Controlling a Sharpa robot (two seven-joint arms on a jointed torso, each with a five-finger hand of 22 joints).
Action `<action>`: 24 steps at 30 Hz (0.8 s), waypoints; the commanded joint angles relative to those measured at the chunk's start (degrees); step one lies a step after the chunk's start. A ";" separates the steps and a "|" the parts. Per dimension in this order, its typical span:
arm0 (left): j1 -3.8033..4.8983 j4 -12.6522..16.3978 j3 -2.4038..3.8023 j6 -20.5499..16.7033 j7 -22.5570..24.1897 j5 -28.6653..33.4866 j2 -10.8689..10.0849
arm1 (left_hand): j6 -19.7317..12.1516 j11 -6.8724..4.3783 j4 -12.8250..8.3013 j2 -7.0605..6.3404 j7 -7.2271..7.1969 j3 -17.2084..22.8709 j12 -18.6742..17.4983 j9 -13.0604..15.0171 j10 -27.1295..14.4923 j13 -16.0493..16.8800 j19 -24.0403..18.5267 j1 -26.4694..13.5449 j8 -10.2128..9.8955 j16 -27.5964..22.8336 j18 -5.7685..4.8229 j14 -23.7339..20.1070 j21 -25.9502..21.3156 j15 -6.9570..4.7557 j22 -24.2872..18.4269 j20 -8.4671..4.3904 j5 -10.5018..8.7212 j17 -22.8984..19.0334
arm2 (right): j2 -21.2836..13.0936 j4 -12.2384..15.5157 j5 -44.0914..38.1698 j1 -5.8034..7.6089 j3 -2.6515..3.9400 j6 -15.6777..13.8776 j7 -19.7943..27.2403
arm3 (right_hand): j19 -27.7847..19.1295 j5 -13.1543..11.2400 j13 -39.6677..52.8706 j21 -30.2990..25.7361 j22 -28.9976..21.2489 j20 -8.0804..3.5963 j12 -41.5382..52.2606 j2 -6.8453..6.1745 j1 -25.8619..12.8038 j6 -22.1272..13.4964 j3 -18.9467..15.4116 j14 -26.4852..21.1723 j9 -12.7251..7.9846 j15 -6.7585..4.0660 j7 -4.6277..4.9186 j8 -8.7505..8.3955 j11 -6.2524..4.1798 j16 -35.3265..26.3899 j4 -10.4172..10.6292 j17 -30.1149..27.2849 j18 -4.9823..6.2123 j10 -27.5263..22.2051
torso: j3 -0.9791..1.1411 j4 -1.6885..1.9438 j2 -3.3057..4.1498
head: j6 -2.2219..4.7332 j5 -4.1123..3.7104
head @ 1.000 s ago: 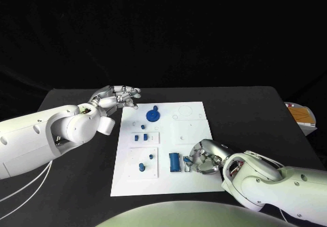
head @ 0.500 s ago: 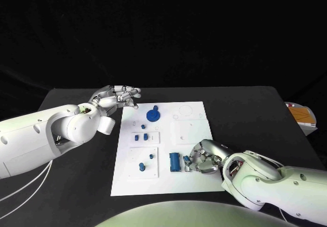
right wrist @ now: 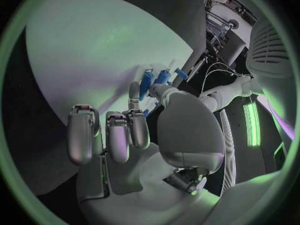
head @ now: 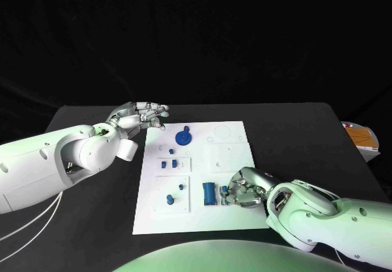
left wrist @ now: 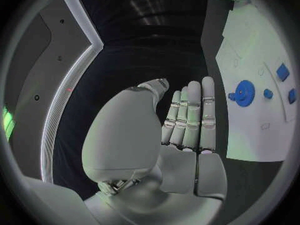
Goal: Assemble the parts on the task board
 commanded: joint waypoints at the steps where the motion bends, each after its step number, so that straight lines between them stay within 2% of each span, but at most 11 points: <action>1: 0.03 0.16 0.04 0.95 0.24 -0.11 0.06 | -0.57 0.00 0.03 0.17 0.43 0.23 0.18 0.06 -0.35 -0.08 -0.02 0.37 0.15 0.21 0.66 -0.42 -0.32 0.15 0.08 0.21 0.12 -0.06 | 0.07 0.03 -1.09 -0.10 -0.04 1.31 -0.22 | 2.88 0.07 9.69 0.32 12.37 -0.40 0.30 -0.01 -0.51 0.05 -0.31 6.07 -0.06 -0.39 0.38 0.04 -0.35 0.27 -0.09 14.61 -1.02 2.85 | -0.03 0.01 0.00 | -0.04 0.02; 12: 0.03 0.12 0.04 0.90 0.22 -0.12 -0.01 | -0.57 0.00 0.03 0.17 0.43 0.23 0.18 0.06 -0.35 -0.08 -0.02 0.37 0.15 0.21 0.66 -0.42 -0.32 0.15 0.08 0.21 0.12 -0.06 | -0.01 0.14 -1.13 -0.10 -0.04 1.28 0.46 | 2.86 -1.01 9.72 0.26 12.35 -0.39 0.27 0.14 -1.14 -0.04 -1.61 6.08 -0.22 -0.36 0.40 0.12 -0.32 0.27 -0.04 14.62 -1.01 2.85 | -0.03 0.02 0.01 | -0.22 0.09; 17: 0.03 0.09 0.04 0.88 0.21 -0.13 -0.02 | -0.57 0.00 0.03 0.17 0.43 0.23 0.18 0.06 -0.35 -0.08 -0.02 0.37 0.15 0.21 0.66 -0.42 -0.32 0.15 0.08 0.21 0.12 -0.06 | -0.05 0.26 -1.13 -0.10 -0.04 1.44 0.89 | 2.86 -2.86 9.79 0.31 12.36 -0.37 0.29 0.18 -1.61 -0.06 -2.94 6.08 -0.44 -0.34 0.42 0.20 -0.30 0.28 0.04 14.65 -1.02 2.87 | -0.02 0.00 -0.02 | -0.24 0.11; 21: 0.03 0.07 0.04 0.86 0.20 -0.14 -0.02 | -0.57 0.00 0.03 0.17 0.43 0.23 0.18 0.06 -0.35 -0.08 -0.02 0.37 0.15 0.21 0.66 -0.42 -0.32 0.15 0.08 0.21 0.12 -0.06 | -0.09 0.30 -1.12 -0.10 -0.04 1.43 1.09 | 2.85 -5.97 9.78 0.29 12.36 -0.32 0.17 0.48 -3.44 -0.04 -4.97 6.07 -0.79 -0.29 0.45 0.26 -0.26 0.27 0.14 14.61 -1.01 2.85 | -0.02 -0.01 -0.03 | -0.25 0.10; 24: 0.03 0.05 0.04 0.84 0.16 -0.15 -0.01 | -0.57 0.00 0.03 0.17 0.43 0.23 0.18 0.06 -0.35 -0.08 -0.02 0.37 0.15 0.21 0.66 -0.42 -0.32 0.15 0.08 0.21 0.12 -0.06 | -0.12 0.34 -1.11 -0.10 -0.04 1.61 1.14 | 2.83 -6.43 9.80 0.24 12.34 -0.32 0.18 0.52 -3.65 -0.06 -5.34 6.07 -0.85 -0.30 0.44 0.27 -0.26 0.27 0.14 14.62 -1.00 2.85 | -0.01 0.00 -0.02 | -0.25 0.14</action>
